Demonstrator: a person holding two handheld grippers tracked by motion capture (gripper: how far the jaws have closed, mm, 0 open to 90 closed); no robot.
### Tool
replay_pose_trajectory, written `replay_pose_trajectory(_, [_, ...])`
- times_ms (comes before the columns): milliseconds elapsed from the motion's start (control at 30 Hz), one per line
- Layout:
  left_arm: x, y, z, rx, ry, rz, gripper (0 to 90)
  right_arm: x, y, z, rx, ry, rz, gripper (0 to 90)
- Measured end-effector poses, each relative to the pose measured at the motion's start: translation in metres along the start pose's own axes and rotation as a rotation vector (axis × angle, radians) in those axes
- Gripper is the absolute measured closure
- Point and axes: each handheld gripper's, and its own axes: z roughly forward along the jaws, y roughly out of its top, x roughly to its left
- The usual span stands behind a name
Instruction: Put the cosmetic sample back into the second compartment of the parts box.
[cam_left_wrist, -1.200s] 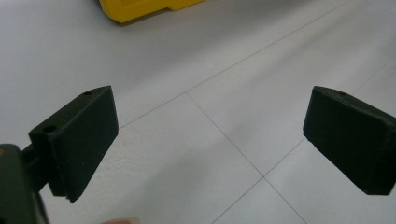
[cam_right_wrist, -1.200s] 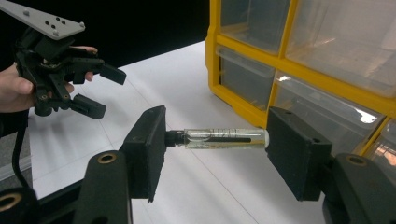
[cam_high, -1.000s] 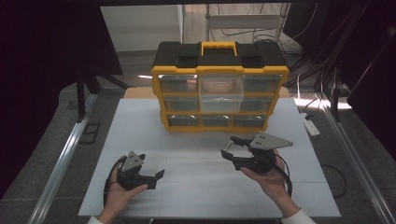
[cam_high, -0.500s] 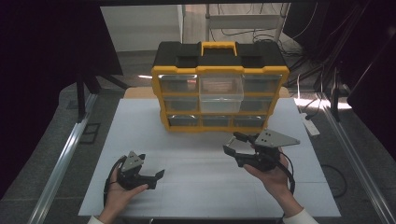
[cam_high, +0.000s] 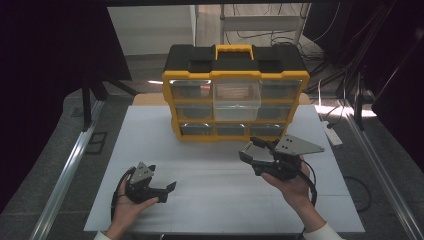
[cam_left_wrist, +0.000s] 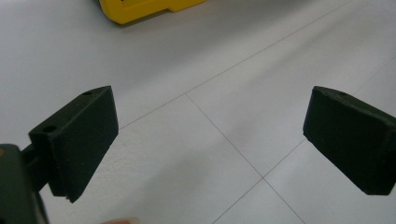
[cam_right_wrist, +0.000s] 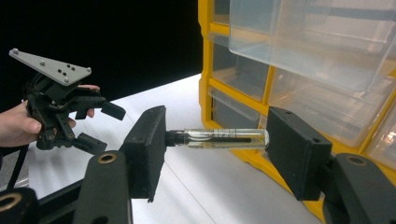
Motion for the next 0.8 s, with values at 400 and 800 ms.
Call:
replay_pose_trajectory(400, [0.0,0.0,0.0,-0.004,0.003,-0.001,3.7,0.0,0.012,-0.003,-0.033,-0.003,-0.007,40.2])
replay_pose_trajectory(800, [0.001,0.0,-0.001,-0.005,0.007,0.001,3.7,-0.003,0.024,-0.009,-0.055,-0.026,-0.001,40.2])
